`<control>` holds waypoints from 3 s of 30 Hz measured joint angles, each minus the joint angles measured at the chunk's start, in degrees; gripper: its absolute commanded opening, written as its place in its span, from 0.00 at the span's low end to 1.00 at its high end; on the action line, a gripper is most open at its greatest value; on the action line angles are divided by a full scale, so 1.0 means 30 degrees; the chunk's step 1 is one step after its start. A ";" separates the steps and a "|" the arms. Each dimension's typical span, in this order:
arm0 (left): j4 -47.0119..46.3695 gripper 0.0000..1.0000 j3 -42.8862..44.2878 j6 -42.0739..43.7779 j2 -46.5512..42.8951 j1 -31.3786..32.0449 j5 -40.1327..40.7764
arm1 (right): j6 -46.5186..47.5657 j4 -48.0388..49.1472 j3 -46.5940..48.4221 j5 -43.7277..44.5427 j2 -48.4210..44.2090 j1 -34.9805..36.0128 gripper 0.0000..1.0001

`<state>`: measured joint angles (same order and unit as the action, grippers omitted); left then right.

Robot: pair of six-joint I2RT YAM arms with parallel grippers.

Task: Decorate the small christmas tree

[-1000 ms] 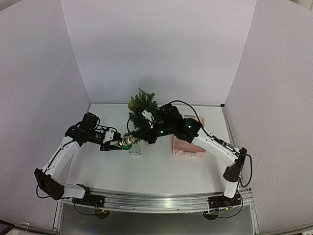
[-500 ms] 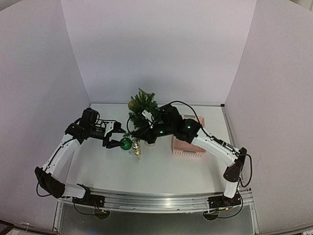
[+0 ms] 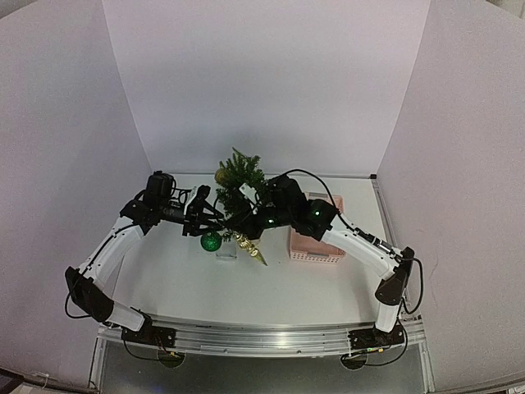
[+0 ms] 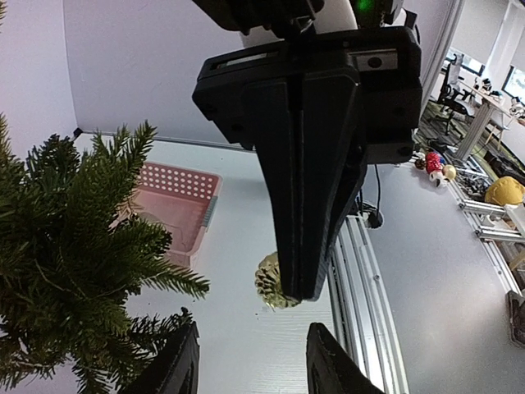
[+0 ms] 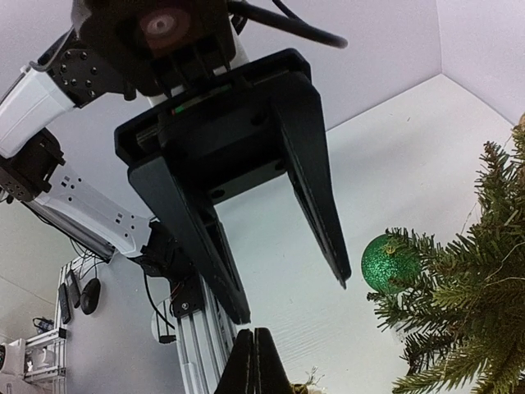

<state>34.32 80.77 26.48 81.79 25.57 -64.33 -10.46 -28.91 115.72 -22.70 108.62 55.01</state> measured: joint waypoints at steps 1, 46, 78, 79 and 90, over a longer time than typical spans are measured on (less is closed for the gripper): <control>-0.0176 0.40 0.0007 -0.0153 0.0090 0.0154 -0.0100 | 0.0005 0.0044 0.0007 0.0018 0.0002 -0.0002 0.00; -0.0465 0.19 0.0218 0.0822 0.1162 0.1462 -0.0764 | 0.0767 0.0781 -0.0809 -0.0205 -0.0534 -0.0540 0.00; -0.0032 0.10 0.0823 0.0662 0.1155 0.1462 0.0458 | 0.0752 0.0848 -0.1254 -0.0510 -0.1073 -0.0541 0.00; -0.0070 0.06 0.0823 0.0613 0.1155 0.1462 0.0453 | 0.0749 0.0848 -0.1254 -0.0514 -0.1076 -0.0541 0.00; -0.0461 0.00 0.0823 -0.0204 0.1155 0.1462 0.0427 | 0.0745 0.0870 -0.1402 -0.0491 -0.1143 -0.0555 0.00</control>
<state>32.93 83.24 25.87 85.25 29.95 -63.05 -8.23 -26.30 111.52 -24.17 105.19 53.34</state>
